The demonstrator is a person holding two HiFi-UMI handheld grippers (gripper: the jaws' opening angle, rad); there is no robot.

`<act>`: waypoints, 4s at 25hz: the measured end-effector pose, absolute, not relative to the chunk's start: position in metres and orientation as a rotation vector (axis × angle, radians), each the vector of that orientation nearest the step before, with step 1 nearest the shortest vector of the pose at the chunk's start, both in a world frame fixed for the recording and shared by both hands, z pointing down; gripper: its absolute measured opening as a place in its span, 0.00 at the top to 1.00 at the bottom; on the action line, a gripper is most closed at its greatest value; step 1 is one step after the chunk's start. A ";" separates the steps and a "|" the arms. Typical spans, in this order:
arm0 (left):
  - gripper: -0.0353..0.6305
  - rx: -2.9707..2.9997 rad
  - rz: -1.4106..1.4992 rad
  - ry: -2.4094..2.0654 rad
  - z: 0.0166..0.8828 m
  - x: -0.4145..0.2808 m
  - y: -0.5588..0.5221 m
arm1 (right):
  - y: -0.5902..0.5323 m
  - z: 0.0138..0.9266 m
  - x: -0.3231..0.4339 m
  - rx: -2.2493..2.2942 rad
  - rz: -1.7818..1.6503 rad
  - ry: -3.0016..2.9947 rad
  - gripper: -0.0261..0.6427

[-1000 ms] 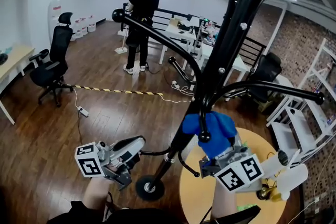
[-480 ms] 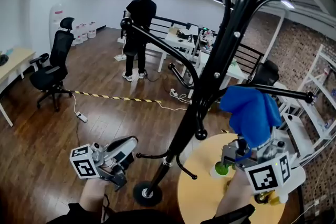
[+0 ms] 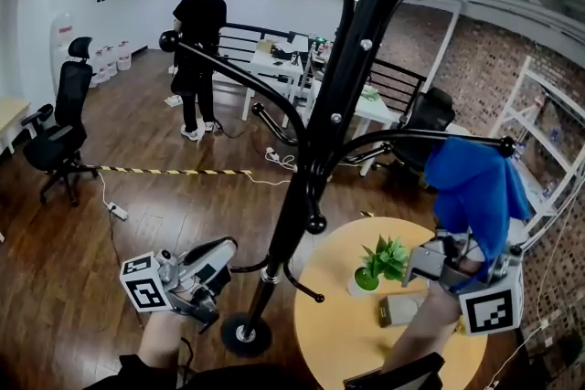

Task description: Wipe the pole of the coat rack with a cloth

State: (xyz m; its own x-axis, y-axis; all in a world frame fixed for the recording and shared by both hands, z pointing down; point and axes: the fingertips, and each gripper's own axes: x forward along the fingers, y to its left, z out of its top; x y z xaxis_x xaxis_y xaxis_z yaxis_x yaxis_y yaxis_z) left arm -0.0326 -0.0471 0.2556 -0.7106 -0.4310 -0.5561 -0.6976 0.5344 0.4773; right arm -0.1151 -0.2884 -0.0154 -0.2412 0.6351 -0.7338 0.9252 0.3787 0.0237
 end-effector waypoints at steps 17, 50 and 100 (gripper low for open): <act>0.94 -0.760 1.009 2.443 0.272 0.002 -0.011 | -0.145 0.091 -0.159 1.602 -0.327 2.230 0.93; 0.94 -0.984 1.075 2.438 0.274 -0.059 -0.057 | -0.180 0.419 -0.148 2.058 0.560 2.825 0.93; 0.94 -0.910 0.943 2.434 0.257 -0.038 -0.044 | -0.280 -0.008 -0.115 1.359 -0.568 1.896 0.93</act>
State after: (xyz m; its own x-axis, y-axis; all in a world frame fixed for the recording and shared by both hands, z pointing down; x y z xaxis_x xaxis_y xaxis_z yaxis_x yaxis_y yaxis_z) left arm -0.0380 -0.0443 0.2573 -0.7204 -0.4337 -0.5412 -0.6852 0.5661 0.4584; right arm -0.1148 -0.2797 -0.0081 -0.1811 0.6173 -0.7656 0.9365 0.3459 0.0573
